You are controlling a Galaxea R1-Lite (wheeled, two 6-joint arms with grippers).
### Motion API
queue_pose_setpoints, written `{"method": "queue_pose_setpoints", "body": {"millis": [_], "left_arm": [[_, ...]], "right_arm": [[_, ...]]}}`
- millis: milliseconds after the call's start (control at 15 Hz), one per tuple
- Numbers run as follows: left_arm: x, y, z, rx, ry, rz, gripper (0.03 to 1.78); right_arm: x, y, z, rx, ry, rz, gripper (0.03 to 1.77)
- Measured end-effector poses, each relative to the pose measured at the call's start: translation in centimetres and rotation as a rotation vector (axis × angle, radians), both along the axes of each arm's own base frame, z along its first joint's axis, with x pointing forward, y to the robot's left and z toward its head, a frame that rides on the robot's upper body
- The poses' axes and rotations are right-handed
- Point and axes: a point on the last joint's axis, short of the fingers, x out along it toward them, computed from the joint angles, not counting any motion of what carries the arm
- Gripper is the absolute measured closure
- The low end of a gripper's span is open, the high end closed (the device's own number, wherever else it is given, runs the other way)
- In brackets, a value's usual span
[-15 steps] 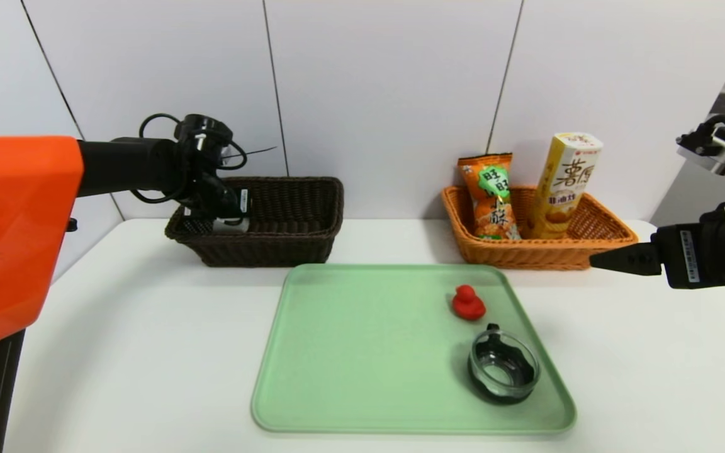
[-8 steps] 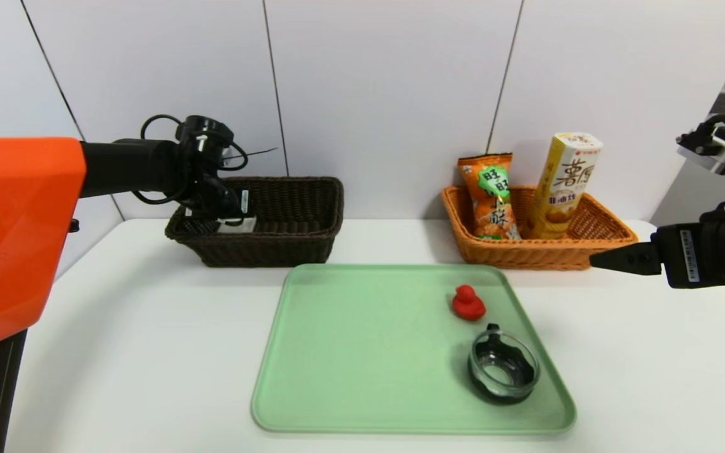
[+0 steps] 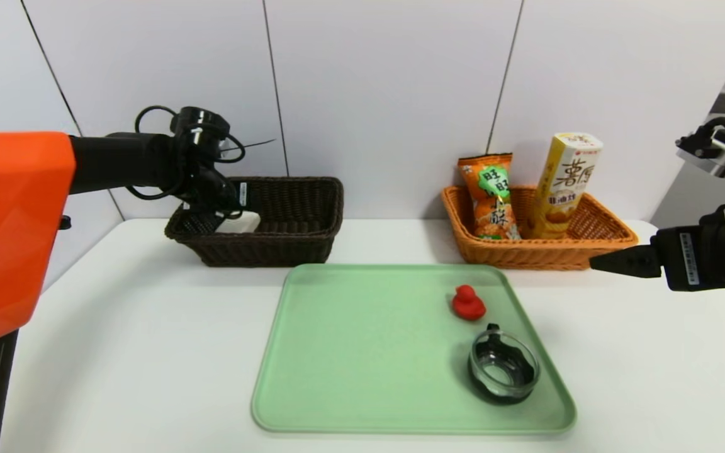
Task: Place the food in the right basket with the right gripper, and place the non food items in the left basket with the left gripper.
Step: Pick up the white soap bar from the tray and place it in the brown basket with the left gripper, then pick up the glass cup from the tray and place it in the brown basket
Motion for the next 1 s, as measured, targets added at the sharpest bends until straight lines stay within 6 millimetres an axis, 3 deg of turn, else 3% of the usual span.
{"method": "queue_pose_setpoints", "body": {"millis": [267, 600, 800, 1000], "left_arm": [[-2.5, -1.3, 4.6, -0.021, -0.108, -0.039, 0.22], [-9.6, -7.0, 11.7, -0.062, -0.25, -0.2, 0.17], [-13.4, -10.2, 14.0, -0.09, -0.303, -0.305, 0.15], [-16.8, -13.3, 14.9, -0.119, -0.306, -0.381, 0.14]], "right_arm": [[0.0, 0.0, 0.1, 0.002, -0.001, -0.003, 0.09], [-0.1, -0.1, 0.7, 0.029, -0.03, -0.017, 0.09], [-0.3, -0.1, 0.9, 0.042, -0.041, -0.029, 0.09], [-0.5, -0.3, 1.1, 0.048, -0.047, -0.039, 0.09]]}}
